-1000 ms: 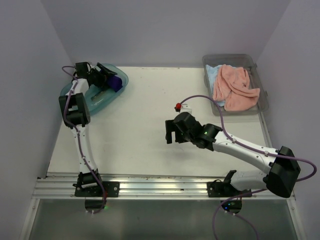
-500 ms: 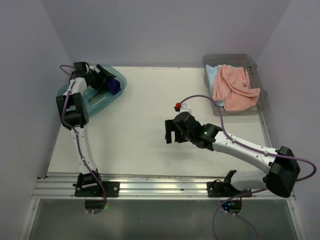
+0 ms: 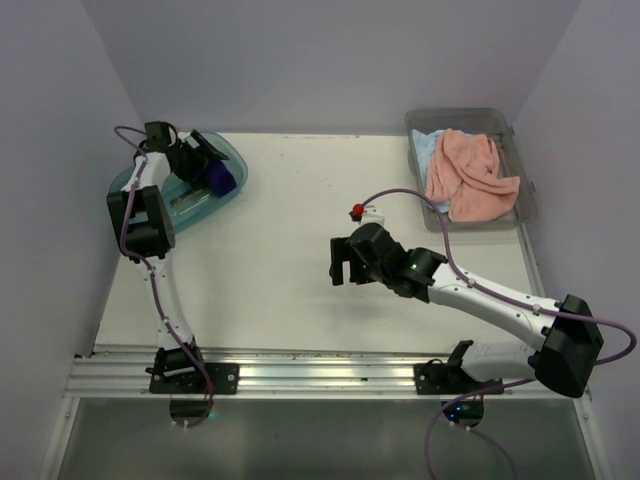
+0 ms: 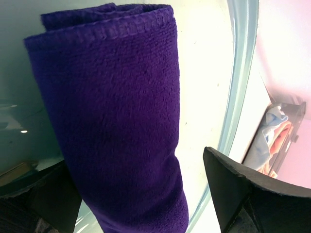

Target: Roll the towels

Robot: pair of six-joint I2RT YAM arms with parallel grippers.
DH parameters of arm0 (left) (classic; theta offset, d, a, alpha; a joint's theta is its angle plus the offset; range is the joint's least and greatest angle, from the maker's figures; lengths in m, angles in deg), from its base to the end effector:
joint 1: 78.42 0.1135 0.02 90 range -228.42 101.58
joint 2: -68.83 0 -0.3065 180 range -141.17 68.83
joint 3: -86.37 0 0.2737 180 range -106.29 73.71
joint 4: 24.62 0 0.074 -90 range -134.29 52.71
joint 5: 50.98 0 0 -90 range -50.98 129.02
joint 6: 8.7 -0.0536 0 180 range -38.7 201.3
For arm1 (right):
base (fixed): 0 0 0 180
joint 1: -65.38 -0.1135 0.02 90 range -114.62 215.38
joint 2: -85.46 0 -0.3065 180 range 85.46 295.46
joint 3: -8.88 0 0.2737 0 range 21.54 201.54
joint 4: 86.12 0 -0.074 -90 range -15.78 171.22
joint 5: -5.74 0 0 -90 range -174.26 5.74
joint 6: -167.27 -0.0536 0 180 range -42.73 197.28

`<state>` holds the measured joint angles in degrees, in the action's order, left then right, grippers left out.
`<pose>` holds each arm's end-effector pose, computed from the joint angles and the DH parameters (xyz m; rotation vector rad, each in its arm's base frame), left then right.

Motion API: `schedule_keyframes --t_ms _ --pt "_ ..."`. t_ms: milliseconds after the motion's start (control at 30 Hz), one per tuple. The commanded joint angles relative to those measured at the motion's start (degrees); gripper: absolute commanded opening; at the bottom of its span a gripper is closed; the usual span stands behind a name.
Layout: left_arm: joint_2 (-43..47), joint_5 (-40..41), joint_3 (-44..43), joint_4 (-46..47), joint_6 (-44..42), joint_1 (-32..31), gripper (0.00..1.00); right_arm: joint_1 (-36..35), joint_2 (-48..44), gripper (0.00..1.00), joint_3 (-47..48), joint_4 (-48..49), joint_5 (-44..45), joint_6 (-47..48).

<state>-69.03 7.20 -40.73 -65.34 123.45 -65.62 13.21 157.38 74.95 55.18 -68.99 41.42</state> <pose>0.5822 0.1033 0.1745 -0.9262 2.3170 -0.9045 0.1870 0.2178 0.2888 -0.2035 2.3510 0.4584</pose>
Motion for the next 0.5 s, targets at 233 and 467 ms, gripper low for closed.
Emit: schedule_keyframes --t_ms 233,467 --pt "5.7 4.8 -0.2 -6.0 -4.0 0.9 1.0 0.0 -3.0 0.91 -0.4 2.0 -0.3 0.3" --pt "7.1 7.4 0.1 -9.1 -5.8 1.0 1.0 0.0 -3.7 0.91 -0.9 2.2 -0.4 0.1"
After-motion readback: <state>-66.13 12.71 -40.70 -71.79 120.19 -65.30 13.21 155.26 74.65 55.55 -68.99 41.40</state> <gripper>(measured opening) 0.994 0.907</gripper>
